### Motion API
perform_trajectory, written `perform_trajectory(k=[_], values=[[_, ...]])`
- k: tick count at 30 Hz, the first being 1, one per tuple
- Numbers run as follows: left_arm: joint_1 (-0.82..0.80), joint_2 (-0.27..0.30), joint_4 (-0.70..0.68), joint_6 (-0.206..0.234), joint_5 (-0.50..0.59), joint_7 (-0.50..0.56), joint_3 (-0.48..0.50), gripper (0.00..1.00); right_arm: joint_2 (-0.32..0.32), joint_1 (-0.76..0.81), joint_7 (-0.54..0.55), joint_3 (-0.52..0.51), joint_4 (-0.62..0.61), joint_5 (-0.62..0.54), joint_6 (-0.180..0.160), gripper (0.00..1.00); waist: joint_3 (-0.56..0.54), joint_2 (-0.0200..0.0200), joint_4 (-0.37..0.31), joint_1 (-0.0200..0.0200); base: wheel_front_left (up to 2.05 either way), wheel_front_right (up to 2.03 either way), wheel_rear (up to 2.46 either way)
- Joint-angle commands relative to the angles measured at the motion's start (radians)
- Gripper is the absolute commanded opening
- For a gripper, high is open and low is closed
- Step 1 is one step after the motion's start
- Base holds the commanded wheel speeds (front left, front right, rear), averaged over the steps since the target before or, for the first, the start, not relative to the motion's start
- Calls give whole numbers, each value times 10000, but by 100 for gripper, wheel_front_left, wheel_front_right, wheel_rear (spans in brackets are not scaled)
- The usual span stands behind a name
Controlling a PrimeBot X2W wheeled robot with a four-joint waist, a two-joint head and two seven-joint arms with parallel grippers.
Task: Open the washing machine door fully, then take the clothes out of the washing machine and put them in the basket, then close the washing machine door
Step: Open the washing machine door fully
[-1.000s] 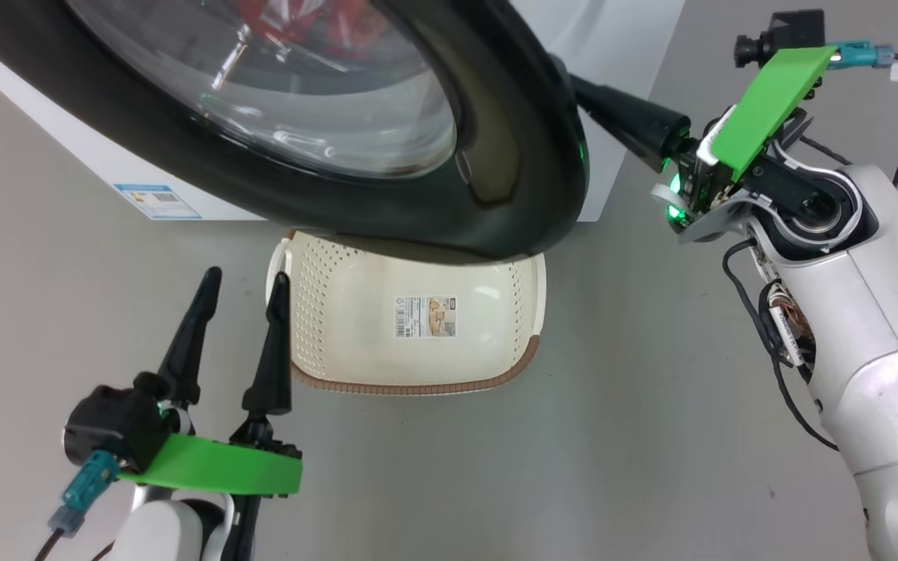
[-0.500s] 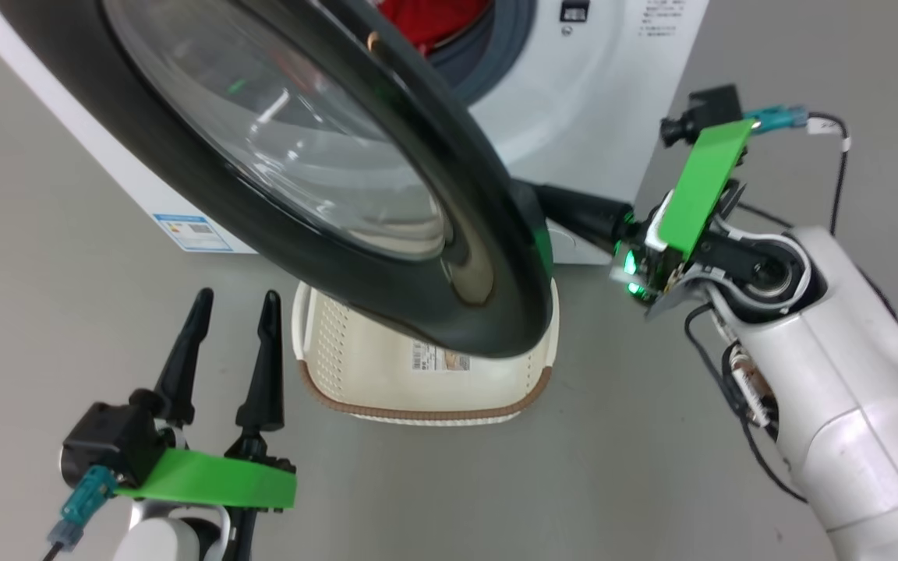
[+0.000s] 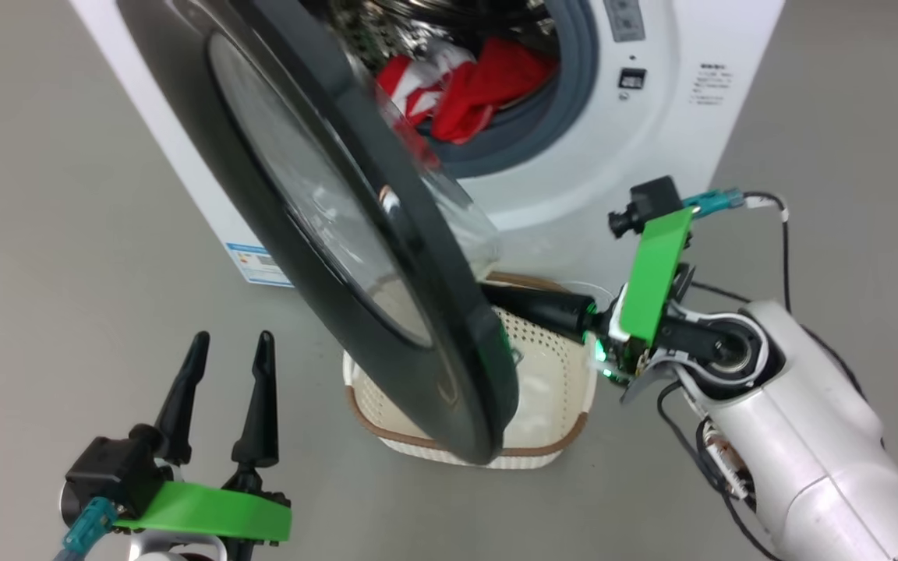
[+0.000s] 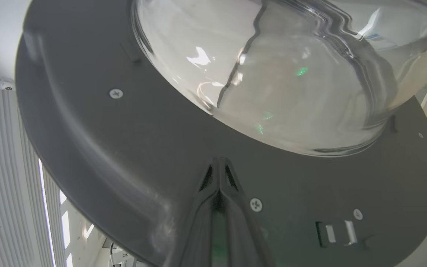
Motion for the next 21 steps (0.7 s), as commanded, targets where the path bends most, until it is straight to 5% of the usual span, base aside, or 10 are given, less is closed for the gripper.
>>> perform_trajectory(k=[1, 21], values=[[17, 173, -195, 93, 17, -92, 357, 100, 311, 85, 48, 273, -378, 103, 77, 0, -359, 0, 398, 0, 0, 0, 0], [355, 173, 78, 54, -133, -92, 231, 100, 315, 480, -960, 1717, -362, 67, 77, 0, -1099, 0, 2267, 0, 0, 0, 0]])
